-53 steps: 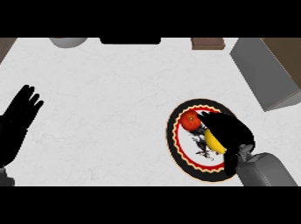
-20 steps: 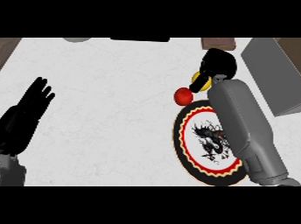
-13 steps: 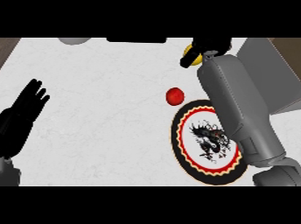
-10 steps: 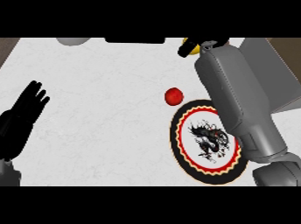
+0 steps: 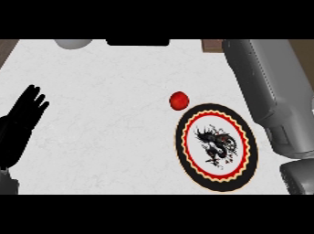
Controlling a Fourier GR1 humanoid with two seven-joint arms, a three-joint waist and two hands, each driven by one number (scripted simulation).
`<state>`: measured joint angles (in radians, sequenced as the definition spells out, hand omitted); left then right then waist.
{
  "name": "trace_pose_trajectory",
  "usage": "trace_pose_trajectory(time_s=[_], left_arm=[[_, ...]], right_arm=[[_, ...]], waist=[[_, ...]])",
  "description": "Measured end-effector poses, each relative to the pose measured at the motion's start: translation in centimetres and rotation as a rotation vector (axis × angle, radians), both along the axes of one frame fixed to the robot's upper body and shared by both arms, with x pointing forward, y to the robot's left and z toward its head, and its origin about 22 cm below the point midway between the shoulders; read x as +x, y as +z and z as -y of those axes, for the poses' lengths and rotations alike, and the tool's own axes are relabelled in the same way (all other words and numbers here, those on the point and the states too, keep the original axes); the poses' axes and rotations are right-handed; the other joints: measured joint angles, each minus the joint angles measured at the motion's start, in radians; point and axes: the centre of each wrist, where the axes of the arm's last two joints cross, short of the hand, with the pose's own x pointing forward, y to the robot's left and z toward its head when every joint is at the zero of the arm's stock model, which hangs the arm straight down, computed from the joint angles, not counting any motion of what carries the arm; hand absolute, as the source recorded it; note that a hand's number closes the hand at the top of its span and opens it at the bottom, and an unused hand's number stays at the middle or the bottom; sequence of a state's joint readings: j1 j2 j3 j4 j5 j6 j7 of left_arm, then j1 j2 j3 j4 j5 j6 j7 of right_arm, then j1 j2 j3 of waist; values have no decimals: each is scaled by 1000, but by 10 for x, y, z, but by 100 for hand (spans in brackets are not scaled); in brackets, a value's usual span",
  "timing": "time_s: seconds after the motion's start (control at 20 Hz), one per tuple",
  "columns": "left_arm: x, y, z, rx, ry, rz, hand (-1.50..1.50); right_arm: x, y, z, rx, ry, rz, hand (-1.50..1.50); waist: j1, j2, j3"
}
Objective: Pick the lemon from the plate and place it in the cardboard box
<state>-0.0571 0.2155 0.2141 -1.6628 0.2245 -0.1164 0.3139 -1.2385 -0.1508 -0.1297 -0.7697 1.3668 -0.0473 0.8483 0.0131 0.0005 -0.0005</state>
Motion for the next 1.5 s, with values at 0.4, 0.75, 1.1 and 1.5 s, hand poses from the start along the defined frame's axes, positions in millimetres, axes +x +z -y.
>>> trace_pose_trajectory(time_s=[0.4, 0.75, 1.1, 1.5], left_arm=[[1, -4, 1, 4, 2, 2, 0], [1, 1, 3, 6, -1, 11, 0], [4, 0, 10, 4, -10, 10, 0], [5, 6, 8, 14, -10, 22, 0]], right_arm=[[11, 8, 62, -24, -78, -12, 150], [17, -10, 111, -28, -75, -7, 150], [15, -50, 158, 8, -65, -17, 150], [7, -95, 187, 191, -128, -142, -150]], waist=[[-1, 3, 0], [7, 6, 0], [15, 11, 1], [23, 8, -3]])
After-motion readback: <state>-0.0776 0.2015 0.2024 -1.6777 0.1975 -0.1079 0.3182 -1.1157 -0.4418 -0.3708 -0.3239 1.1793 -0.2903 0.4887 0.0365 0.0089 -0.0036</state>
